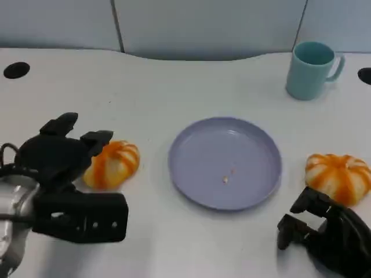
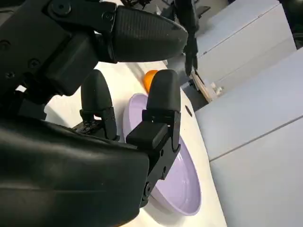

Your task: Grasp the bread from the table and place it into the plate.

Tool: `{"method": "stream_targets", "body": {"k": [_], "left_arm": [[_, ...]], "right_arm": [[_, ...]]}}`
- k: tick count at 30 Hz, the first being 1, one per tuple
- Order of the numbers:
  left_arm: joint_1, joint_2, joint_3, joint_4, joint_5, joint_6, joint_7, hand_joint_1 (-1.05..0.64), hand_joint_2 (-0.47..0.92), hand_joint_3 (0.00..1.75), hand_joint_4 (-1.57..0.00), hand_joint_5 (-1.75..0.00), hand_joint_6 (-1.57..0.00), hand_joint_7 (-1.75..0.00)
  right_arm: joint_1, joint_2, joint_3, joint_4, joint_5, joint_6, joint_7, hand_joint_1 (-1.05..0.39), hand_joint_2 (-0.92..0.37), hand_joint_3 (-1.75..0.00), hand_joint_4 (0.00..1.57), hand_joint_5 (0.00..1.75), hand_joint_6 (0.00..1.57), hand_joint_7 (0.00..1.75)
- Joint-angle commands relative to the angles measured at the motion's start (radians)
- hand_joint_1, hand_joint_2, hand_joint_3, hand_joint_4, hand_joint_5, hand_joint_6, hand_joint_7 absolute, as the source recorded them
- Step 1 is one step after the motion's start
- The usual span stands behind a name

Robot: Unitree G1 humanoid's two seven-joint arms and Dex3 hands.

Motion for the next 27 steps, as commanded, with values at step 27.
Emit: {"method": "stream_targets", "body": {"k": [27], "left_arm": [[-0.373, -0.103, -0.204, 0.667, -0.183, -0.05, 0.181, -0.43, 0.74, 0.01, -0.04, -0.01, -0.12, -0.01]], "right_arm": [[0.065, -0.001, 0.017, -0.056, -0.009, 0.066, -0.053, -0.29, -0.33, -1.31, 0.67, 1.53, 0.7, 1.15]]}}
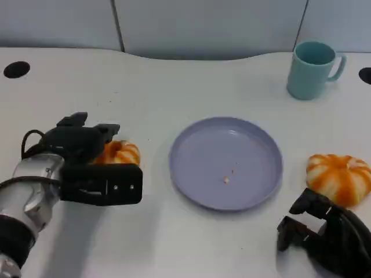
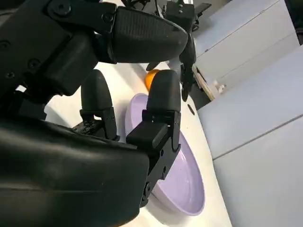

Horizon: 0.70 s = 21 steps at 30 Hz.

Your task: Grasp the bread from the table and place it into the plate.

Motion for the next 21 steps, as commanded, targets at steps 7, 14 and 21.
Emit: {"method": "stream_targets", "body": {"k": [7, 14, 21], "left_arm": [[-0.083, -0.048, -0.023, 0.206, -0.095, -0.042, -0.061, -0.38, 0.72, 0.0, -0.11, -0.05, -0.18, -0.03], [-0.102, -0.073, -0.05, 0.299, -0.108, -0.042, -0.063, -0.34, 0.73, 0.0, -0.14, -0.07, -0.2, -0.03], [-0.082, -0.092, -0.074, 0.363, -0.104, -0.054, 0.063, -0.28, 0.79, 0.02, -0.25, -0.11, -0.29, -0.05]], "right_arm": [[0.04, -0.007, 0.014, -0.004, -0.005, 0.014, -0.013, -0.31, -0.35, -1.29, 0.66, 1.57, 0.69, 1.14], [0.059, -0.008, 0.016, -0.039, 0.005, 0.042, -0.019, -0.28, -0.33, -1.33, 0.66, 1.54, 0.68, 1.15], [0.075, -0.012, 0.019, -0.069, 0.012, 0.073, -0.017, -0.29, -0.34, -1.31, 0.64, 1.55, 0.67, 1.16]]}}
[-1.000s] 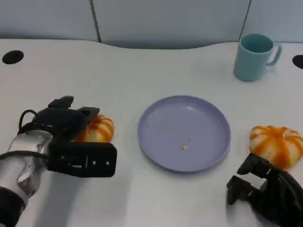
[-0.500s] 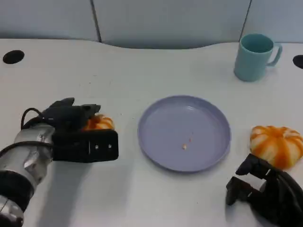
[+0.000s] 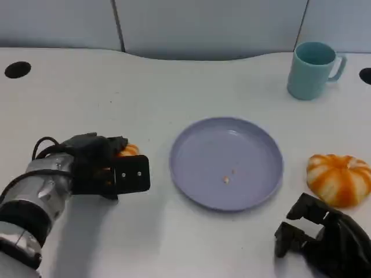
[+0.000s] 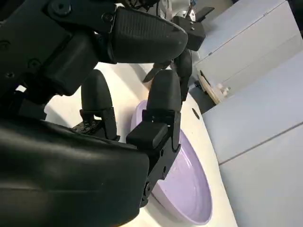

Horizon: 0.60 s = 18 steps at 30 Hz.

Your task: Grasp the bread from the table and place it into the plate.

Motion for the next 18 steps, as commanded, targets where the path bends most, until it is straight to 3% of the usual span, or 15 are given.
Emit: {"method": "stream_targets", "body": {"k": [1, 3, 4, 6, 7, 8, 9, 10, 12, 18], "left_arm": [[0.054, -0.008, -0.024, 0.064, 0.019, -0.016, 0.143, -0.26, 0.83, 0.02, -0.32, -0.13, -0.34, -0.06], [0.073, -0.004, -0.04, 0.084, 0.036, -0.06, 0.285, -0.22, 0.88, 0.03, -0.49, -0.21, -0.5, -0.11], [0.078, -0.001, -0.047, 0.093, 0.044, -0.079, 0.345, -0.21, 0.91, 0.09, -0.6, -0.43, -0.68, -0.14], [0.082, 0.003, -0.062, 0.11, 0.059, -0.11, 0.442, -0.21, 0.92, 0.14, -0.74, -0.68, -0.93, -0.2], [0.084, 0.006, -0.076, 0.117, 0.077, -0.124, 0.503, -0.21, 0.91, 0.24, -0.82, -0.89, -1.05, -0.3], [0.086, 0.008, -0.09, 0.123, 0.095, -0.136, 0.572, -0.21, 0.91, 0.33, -0.84, -1.17, -0.99, -0.68], [0.087, 0.009, -0.101, 0.129, 0.108, -0.144, 0.62, -0.21, 0.92, 0.43, -0.83, -1.51, -0.79, -1.3], [0.089, 0.009, -0.104, 0.135, 0.112, -0.161, 0.668, -0.21, 0.92, 0.49, -0.83, -1.63, -0.72, -1.52], [0.089, 0.008, -0.109, 0.145, 0.118, -0.179, 0.726, -0.2, 0.92, 0.57, -0.83, -1.72, -0.66, -1.7], [0.074, 0.012, -0.119, 0.148, 0.13, -0.225, 0.795, -0.18, 0.87, 0.64, -0.81, -1.75, -0.61, -1.75]], "right_arm": [[0.035, -0.011, 0.0, -0.004, 0.003, 0.026, -0.008, -0.29, -0.34, -1.31, 0.64, 1.55, 0.67, 1.16], [0.042, -0.011, 0.001, -0.016, 0.004, 0.03, -0.011, -0.29, -0.34, -1.3, 0.64, 1.55, 0.66, 1.17], [0.045, -0.01, 0.001, -0.02, 0.004, 0.031, -0.011, -0.29, -0.35, -1.31, 0.64, 1.55, 0.66, 1.19], [0.048, -0.011, 0.003, -0.028, 0.007, 0.035, -0.013, -0.29, -0.34, -1.31, 0.63, 1.56, 0.65, 1.21], [0.05, -0.012, 0.005, -0.034, 0.005, 0.037, -0.015, -0.29, -0.34, -1.32, 0.63, 1.56, 0.65, 1.23], [0.05, -0.012, 0.006, -0.034, 0.005, 0.033, -0.014, -0.29, -0.34, -1.32, 0.62, 1.57, 0.64, 1.24], [0.05, -0.011, 0.006, -0.034, 0.005, 0.03, -0.013, -0.29, -0.34, -1.31, 0.62, 1.57, 0.63, 1.25], [0.05, -0.01, 0.006, -0.035, 0.005, 0.03, -0.015, -0.29, -0.34, -1.31, 0.62, 1.58, 0.63, 1.26], [0.048, -0.01, 0.006, -0.031, 0.005, 0.029, -0.017, -0.28, -0.33, -1.32, 0.63, 1.58, 0.63, 1.26], [0.038, -0.014, 0.009, -0.014, -0.003, 0.023, -0.021, -0.29, -0.35, -1.29, 0.64, 1.56, 0.64, 1.23]]}}
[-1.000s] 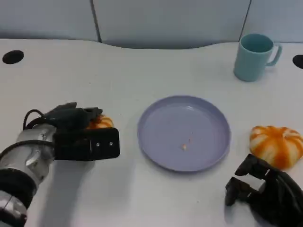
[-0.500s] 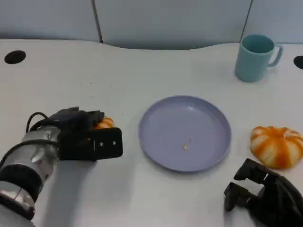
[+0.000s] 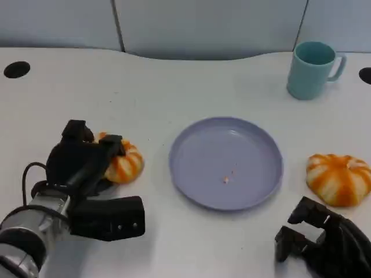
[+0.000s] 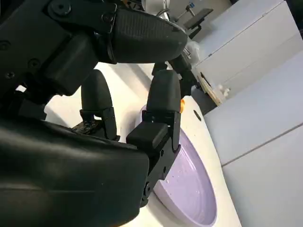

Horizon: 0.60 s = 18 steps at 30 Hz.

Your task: Grasp the bread from the table and place it into the plate.

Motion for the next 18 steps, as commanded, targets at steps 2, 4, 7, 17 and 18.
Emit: {"method": "stream_targets", "body": {"k": [2, 4, 7, 17, 18], "left_arm": [[-0.003, 0.018, 0.006, -0.002, -0.006, -0.062, 0.078, -0.18, 0.8, 0.76, -0.79, -1.75, -0.6, -1.75], [-0.016, 0.015, 0.028, -0.017, -0.025, -0.079, 0.106, -0.17, 0.68, 0.89, -0.8, -1.75, -0.6, -1.75], [-0.028, 0.01, 0.057, -0.036, -0.047, -0.106, 0.127, -0.16, 0.61, 0.97, -0.81, -1.75, -0.6, -1.75], [-0.051, -0.037, 0.174, -0.223, -0.194, -0.225, -0.021, -0.16, 0.52, 1.09, -0.82, -1.32, -0.73, -1.29], [-0.049, -0.038, 0.177, -0.244, -0.198, -0.224, -0.044, -0.16, 0.51, 1.09, -0.77, -1.51, -0.68, -1.46]], "right_arm": [[0.002, -0.011, 0.0, 0.038, -0.008, 0.007, -0.007, -0.27, -0.35, -1.3, 0.63, 1.56, 0.64, 1.23], [-0.004, -0.01, 0.001, 0.047, -0.013, 0.004, -0.014, -0.27, -0.34, -1.31, 0.64, 1.56, 0.64, 1.22], [-0.015, -0.01, -0.001, 0.067, -0.016, -0.004, -0.016, -0.27, -0.33, -1.32, 0.65, 1.55, 0.65, 1.2], [-0.038, -0.009, 0.005, 0.111, -0.031, -0.037, -0.028, -0.31, -0.33, -1.28, 0.68, 1.54, 0.71, 1.13], [-0.039, -0.008, 0.004, 0.113, -0.029, -0.037, -0.025, -0.31, -0.33, -1.28, 0.68, 1.55, 0.71, 1.13]]}}
